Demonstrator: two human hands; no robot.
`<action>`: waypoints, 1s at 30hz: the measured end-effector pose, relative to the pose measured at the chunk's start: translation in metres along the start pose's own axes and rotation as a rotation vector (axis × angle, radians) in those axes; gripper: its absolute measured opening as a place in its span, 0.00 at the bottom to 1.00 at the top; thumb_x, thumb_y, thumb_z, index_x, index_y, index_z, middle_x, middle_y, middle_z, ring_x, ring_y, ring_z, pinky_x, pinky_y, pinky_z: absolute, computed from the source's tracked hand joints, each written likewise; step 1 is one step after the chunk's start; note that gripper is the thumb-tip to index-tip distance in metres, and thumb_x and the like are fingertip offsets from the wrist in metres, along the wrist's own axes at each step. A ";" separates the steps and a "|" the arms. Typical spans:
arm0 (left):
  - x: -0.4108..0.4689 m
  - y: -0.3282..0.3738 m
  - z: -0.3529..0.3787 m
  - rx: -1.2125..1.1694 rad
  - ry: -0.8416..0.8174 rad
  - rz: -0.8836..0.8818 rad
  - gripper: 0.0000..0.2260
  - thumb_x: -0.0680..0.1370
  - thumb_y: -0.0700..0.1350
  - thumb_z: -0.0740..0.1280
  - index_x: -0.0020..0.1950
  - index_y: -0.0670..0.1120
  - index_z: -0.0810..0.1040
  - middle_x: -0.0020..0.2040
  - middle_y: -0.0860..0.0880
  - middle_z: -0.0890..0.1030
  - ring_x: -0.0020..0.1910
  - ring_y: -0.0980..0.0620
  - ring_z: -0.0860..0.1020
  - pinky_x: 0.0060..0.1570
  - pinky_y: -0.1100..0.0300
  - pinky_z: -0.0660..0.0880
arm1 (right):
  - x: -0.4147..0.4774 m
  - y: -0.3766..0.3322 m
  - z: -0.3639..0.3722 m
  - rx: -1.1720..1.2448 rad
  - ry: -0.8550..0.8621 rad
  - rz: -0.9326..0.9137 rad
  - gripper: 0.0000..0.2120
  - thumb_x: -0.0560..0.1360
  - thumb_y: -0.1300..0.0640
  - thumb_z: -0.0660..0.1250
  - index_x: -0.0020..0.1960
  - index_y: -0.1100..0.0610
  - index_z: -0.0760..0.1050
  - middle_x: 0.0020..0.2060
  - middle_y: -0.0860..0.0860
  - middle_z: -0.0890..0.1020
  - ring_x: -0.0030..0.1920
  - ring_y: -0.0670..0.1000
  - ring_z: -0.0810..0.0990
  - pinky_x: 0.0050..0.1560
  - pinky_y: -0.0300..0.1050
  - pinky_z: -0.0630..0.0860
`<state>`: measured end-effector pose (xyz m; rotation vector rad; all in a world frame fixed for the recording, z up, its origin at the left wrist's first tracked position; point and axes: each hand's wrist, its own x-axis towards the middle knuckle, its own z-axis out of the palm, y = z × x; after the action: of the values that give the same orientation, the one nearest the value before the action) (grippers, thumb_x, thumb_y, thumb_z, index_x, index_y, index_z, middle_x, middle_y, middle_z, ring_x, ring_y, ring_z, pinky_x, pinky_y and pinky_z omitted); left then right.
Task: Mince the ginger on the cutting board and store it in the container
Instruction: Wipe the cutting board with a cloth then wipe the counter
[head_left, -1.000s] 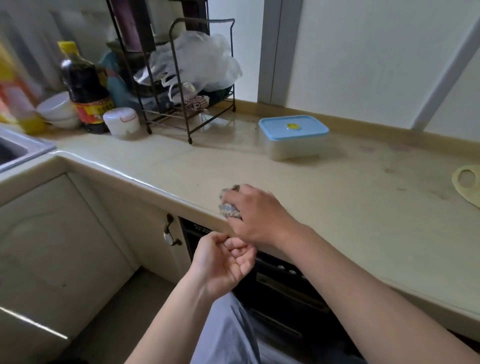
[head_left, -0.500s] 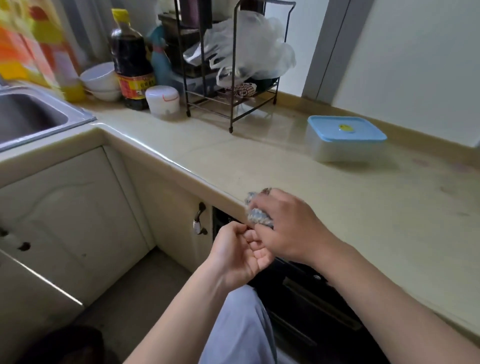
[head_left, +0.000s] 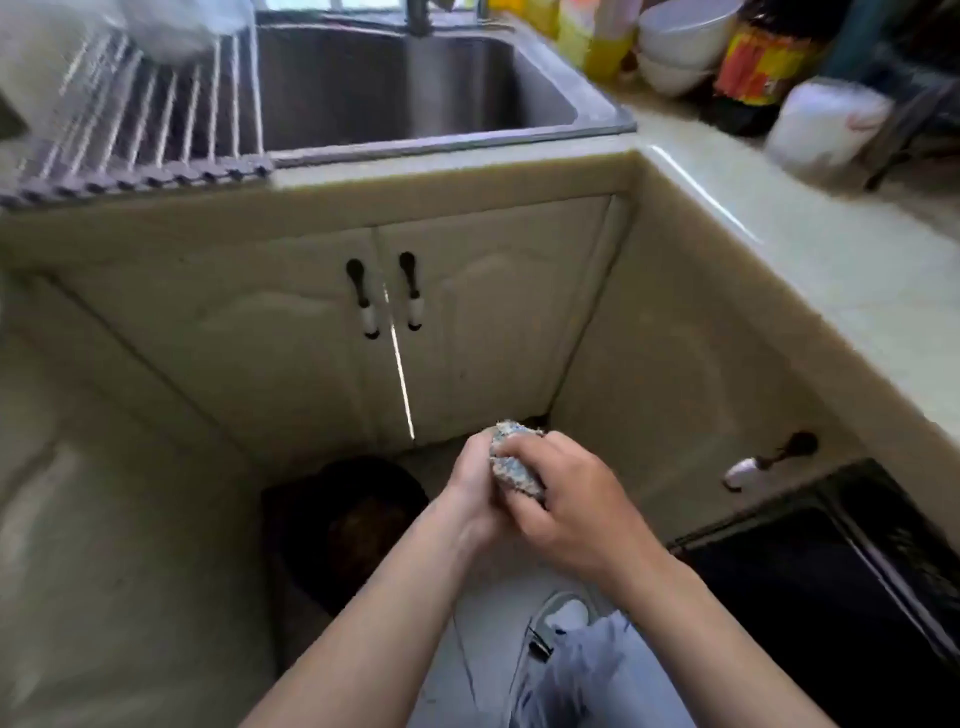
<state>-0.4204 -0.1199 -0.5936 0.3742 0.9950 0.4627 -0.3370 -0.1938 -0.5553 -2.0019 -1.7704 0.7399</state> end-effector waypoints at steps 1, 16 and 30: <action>0.008 0.008 -0.026 -0.028 0.075 0.014 0.19 0.81 0.46 0.52 0.33 0.43 0.71 0.27 0.44 0.76 0.24 0.48 0.78 0.26 0.66 0.74 | 0.015 -0.009 0.016 0.069 -0.020 -0.023 0.18 0.73 0.50 0.63 0.61 0.49 0.80 0.48 0.49 0.79 0.51 0.55 0.80 0.54 0.53 0.77; 0.070 -0.009 -0.308 -0.587 0.563 0.045 0.29 0.80 0.64 0.55 0.58 0.40 0.81 0.57 0.35 0.82 0.56 0.36 0.80 0.60 0.43 0.72 | 0.154 -0.048 0.272 0.459 -0.617 0.127 0.10 0.76 0.53 0.70 0.57 0.45 0.81 0.60 0.55 0.82 0.67 0.62 0.77 0.66 0.50 0.75; 0.071 -0.001 -0.273 -0.524 0.542 0.075 0.22 0.83 0.57 0.56 0.64 0.42 0.77 0.59 0.37 0.81 0.55 0.38 0.81 0.52 0.44 0.78 | 0.173 -0.019 0.252 0.091 -0.688 0.301 0.16 0.79 0.54 0.64 0.65 0.53 0.80 0.59 0.55 0.84 0.56 0.58 0.83 0.49 0.43 0.76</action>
<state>-0.6228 -0.0579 -0.7795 -0.2019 1.3320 0.8964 -0.4905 -0.0375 -0.7691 -2.1243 -1.7138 1.7396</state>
